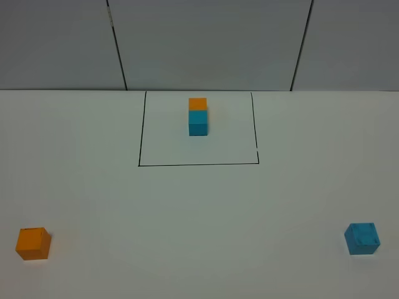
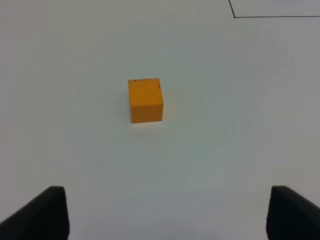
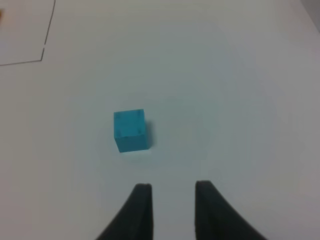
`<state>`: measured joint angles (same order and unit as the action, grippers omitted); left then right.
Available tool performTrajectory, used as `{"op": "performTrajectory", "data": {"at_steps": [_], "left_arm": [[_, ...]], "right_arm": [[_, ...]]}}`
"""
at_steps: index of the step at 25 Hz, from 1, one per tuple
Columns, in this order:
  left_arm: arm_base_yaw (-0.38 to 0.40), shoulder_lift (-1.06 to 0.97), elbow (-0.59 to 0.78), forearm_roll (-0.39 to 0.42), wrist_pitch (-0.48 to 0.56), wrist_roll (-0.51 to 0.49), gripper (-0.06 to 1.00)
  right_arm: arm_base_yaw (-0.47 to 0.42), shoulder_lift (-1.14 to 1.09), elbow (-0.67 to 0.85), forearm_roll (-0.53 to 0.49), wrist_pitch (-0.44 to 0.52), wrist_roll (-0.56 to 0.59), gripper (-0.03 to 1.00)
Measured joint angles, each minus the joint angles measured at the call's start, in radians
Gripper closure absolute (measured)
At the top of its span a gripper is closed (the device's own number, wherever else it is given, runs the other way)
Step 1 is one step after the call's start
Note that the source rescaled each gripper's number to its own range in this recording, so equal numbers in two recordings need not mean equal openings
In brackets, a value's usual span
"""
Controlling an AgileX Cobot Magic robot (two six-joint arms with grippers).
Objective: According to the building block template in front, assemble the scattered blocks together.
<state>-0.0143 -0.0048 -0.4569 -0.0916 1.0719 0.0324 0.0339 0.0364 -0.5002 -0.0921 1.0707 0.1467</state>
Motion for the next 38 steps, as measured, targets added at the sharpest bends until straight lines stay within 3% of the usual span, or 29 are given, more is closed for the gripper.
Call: {"op": "performTrajectory", "data": {"at_steps": [20, 26, 38], "left_arm": [[0.000, 0.003, 0.000, -0.001, -0.008, 0.002, 0.10], [0.000, 0.024, -0.013, -0.001, -0.091, 0.005, 0.10], [0.000, 0.277, -0.014, -0.002, -0.301, 0.056, 0.10]], "right_arm": [[0.000, 0.000, 0.000, 0.000, 0.000, 0.002, 0.97], [0.000, 0.000, 0.000, 0.000, 0.000, 0.001, 0.97], [0.000, 0.000, 0.000, 0.000, 0.000, 0.001, 0.97]]}}
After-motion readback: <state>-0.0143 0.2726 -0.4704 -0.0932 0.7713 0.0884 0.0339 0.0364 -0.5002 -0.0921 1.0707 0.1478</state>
